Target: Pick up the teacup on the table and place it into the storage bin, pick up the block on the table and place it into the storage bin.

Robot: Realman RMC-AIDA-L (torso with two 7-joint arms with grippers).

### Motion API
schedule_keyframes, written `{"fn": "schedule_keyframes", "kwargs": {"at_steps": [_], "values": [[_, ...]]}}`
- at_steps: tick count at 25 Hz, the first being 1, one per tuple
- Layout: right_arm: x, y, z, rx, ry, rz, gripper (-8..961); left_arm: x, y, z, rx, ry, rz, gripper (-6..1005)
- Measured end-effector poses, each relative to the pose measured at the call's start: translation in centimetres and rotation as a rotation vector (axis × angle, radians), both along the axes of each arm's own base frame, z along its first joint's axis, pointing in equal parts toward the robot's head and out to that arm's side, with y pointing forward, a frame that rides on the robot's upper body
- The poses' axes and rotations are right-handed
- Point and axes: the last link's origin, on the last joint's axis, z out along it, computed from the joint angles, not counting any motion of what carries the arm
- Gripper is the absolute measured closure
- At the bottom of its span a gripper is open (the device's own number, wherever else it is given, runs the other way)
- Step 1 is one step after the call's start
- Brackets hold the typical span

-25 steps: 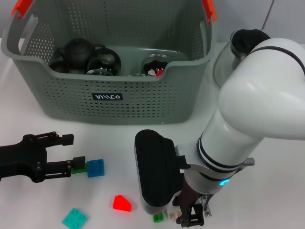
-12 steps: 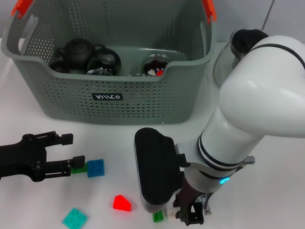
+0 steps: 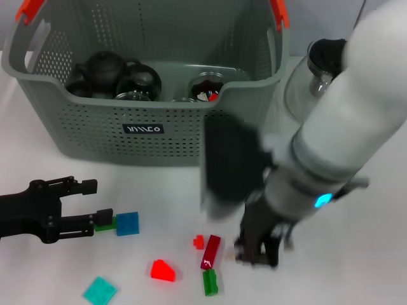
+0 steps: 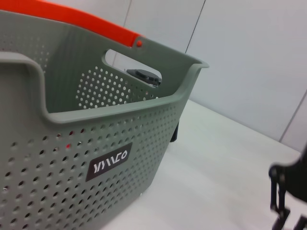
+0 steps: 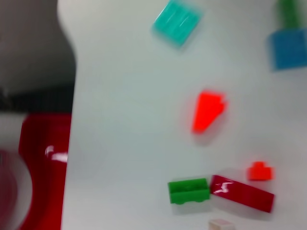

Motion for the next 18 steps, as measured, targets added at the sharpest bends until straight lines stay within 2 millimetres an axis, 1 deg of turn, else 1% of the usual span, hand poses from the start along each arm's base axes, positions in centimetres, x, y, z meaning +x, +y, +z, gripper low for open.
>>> {"fn": "schedule_keyframes", "kwargs": {"at_steps": [4, 8, 10, 12, 14, 15, 18], "values": [[-2.7, 1.6, 4.3, 0.08, 0.143, -0.046, 777, 0.0, 0.0, 0.1, -0.002, 0.0, -0.002, 200], [-5.5, 3.0, 7.6, 0.126, 0.308, -0.077, 777, -0.1, 0.0, 0.2, 0.0, 0.004, -0.005, 200], [-6.9, 4.2, 9.0, 0.171, 0.387, -0.08, 777, -0.1, 0.1, 0.1, 0.001, 0.009, -0.007, 200], [-8.1, 5.6, 10.1, 0.228, 0.455, -0.081, 777, 0.0, 0.1, 0.1, 0.0, 0.01, -0.009, 200], [-9.0, 7.1, 10.5, 0.282, 0.506, -0.088, 778, 0.1, 0.2, 0.1, -0.002, 0.01, -0.013, 200], [-9.4, 8.1, 10.7, 0.311, 0.526, -0.095, 778, 0.1, 0.2, 0.1, -0.005, 0.011, -0.016, 200], [-9.8, 10.5, 10.5, 0.368, 0.537, -0.108, 778, 0.3, 0.3, 0.0, -0.012, 0.011, -0.024, 200]]}}
